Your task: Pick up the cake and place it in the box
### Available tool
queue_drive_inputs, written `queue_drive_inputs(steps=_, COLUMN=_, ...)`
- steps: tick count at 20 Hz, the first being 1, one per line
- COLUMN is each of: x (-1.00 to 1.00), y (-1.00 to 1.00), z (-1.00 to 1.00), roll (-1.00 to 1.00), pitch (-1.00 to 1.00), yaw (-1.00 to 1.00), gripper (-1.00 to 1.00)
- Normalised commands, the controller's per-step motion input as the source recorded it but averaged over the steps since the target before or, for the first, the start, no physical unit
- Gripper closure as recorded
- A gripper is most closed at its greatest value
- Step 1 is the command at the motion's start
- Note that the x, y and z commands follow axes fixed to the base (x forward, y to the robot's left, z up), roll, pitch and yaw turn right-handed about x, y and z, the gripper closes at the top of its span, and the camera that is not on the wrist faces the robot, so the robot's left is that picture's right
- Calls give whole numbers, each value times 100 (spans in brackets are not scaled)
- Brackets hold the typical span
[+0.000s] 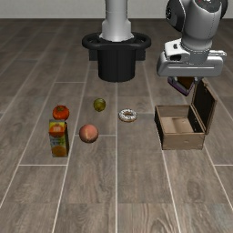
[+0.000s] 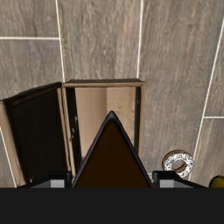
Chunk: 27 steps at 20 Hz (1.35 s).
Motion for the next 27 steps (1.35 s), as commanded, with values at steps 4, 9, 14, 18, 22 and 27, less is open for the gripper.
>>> queue_drive_inputs(steps=4, x=-100, y=0, z=0, roll=0, pitch=0, yaw=0, gripper=100)
queue_drive_inputs(steps=9, x=-20, y=0, z=-80, roll=0, pitch=0, yaw=0, gripper=100)
queue_drive_inputs(steps=14, x=0, y=0, z=-100, roll=0, pitch=0, yaw=0, gripper=100)
queue_drive_inputs(steps=18, x=0, y=0, z=0, roll=0, pitch=0, yaw=0, gripper=-100)
queue_drive_inputs(steps=22, x=0, y=0, z=0, roll=0, pitch=0, yaw=0, gripper=-100)
queue_drive_inputs(steps=27, x=0, y=0, z=0, roll=0, pitch=0, yaw=0, gripper=-100)
